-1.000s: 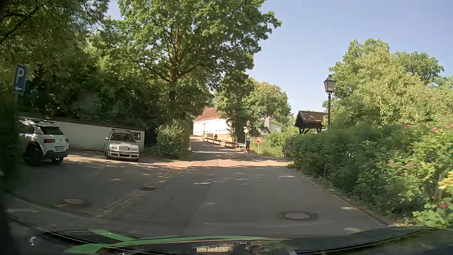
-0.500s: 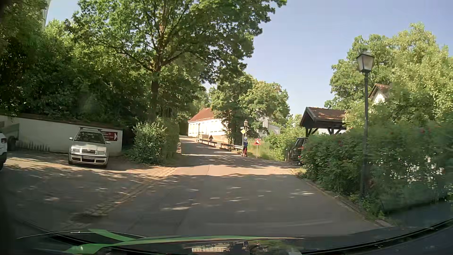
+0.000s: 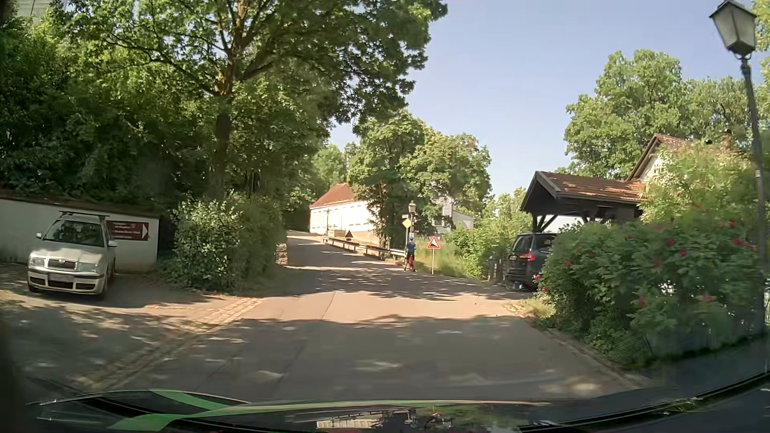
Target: Follow the waypoints while adhering to traffic rules and regulations
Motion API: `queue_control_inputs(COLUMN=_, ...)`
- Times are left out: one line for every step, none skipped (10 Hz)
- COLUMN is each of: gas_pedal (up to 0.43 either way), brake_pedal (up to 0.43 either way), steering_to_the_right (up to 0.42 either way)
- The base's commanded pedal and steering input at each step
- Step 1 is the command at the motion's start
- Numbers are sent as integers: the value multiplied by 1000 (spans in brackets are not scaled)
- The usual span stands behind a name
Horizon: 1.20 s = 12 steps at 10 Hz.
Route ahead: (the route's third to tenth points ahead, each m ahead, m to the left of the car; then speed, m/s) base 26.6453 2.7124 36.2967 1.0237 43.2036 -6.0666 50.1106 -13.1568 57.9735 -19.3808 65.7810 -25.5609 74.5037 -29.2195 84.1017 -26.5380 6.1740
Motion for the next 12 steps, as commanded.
queue_control_inputs(gas_pedal=67, brake_pedal=0, steering_to_the_right=16)
queue_control_inputs(gas_pedal=67, brake_pedal=0, steering_to_the_right=16)
queue_control_inputs(gas_pedal=67, brake_pedal=0, steering_to_the_right=16)
queue_control_inputs(gas_pedal=79, brake_pedal=0, steering_to_the_right=16)
queue_control_inputs(gas_pedal=79, brake_pedal=0, steering_to_the_right=16)
queue_control_inputs(gas_pedal=87, brake_pedal=0, steering_to_the_right=18)
queue_control_inputs(gas_pedal=118, brake_pedal=0, steering_to_the_right=19)
queue_control_inputs(gas_pedal=118, brake_pedal=0, steering_to_the_right=21)
queue_control_inputs(gas_pedal=118, brake_pedal=0, steering_to_the_right=27)
queue_control_inputs(gas_pedal=118, brake_pedal=0, steering_to_the_right=30)
queue_control_inputs(gas_pedal=110, brake_pedal=0, steering_to_the_right=32)
queue_control_inputs(gas_pedal=87, brake_pedal=0, steering_to_the_right=32)
